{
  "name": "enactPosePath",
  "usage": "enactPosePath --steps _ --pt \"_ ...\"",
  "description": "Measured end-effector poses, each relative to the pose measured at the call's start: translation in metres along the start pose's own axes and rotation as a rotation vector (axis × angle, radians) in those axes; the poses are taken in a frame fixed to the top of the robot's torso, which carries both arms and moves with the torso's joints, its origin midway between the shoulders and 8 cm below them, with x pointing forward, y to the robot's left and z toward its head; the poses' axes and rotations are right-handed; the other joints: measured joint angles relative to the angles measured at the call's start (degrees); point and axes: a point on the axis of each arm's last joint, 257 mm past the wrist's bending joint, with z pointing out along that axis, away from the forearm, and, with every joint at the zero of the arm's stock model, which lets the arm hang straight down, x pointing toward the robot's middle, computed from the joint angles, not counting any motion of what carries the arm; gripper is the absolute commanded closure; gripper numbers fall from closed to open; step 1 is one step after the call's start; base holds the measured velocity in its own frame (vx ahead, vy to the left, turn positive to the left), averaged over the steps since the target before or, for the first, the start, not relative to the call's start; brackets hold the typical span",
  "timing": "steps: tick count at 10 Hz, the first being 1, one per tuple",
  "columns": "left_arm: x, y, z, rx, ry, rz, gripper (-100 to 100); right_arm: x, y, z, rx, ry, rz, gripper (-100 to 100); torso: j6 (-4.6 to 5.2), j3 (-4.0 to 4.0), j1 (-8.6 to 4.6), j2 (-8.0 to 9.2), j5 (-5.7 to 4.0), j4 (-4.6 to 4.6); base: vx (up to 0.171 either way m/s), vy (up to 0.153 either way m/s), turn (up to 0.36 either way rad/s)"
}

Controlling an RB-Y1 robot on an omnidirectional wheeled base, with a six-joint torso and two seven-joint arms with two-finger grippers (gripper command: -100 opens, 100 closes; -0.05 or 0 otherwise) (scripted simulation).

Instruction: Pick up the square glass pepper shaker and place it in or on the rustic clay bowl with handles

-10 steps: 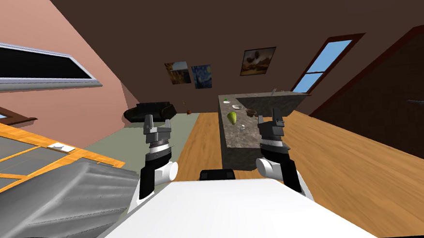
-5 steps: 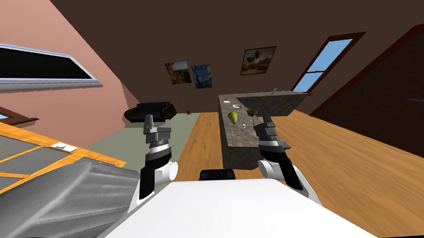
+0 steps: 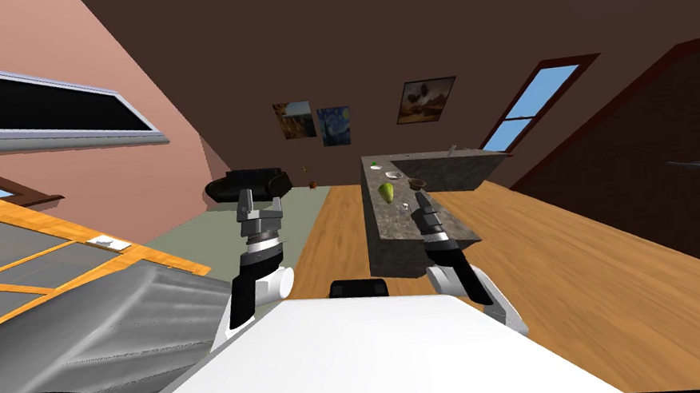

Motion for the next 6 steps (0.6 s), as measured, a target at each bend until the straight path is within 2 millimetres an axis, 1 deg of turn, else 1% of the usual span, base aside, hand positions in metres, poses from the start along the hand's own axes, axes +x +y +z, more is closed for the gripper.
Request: enactPosePath --steps 2,4,5,6 --pt "0.0 0.0 0.0 0.0 0.0 0.0 0 0.007 -0.019 -0.008 0.045 0.056 -0.031 -100 0.0 0.0 -0.02 0.0 -0.01 0.0 -0.041 0.071 -0.014" --pt "0.0 0.0 0.0 0.0 0.0 0.0 0 0.015 -0.046 -0.012 0.106 0.12 -0.073 -100 -0.01 0.01 0.09 0.03 0.01 0.01 -0.04 0.089 -0.008" --pt "0.0 0.0 0.0 0.0 0.0 0.0 0 0.021 -0.058 -0.015 0.138 0.153 -0.096 -100 -0.01 0.0 0.09 0.01 0.02 0.0 -0.022 0.053 -0.003" --pt "0.0 0.0 0.0 0.0 0.0 0.0 0 0.023 -0.065 -0.017 0.156 0.172 -0.112 -100 0.0 -0.02 -0.01 -0.03 0.0 0.0 -0.017 0.042 0.007"
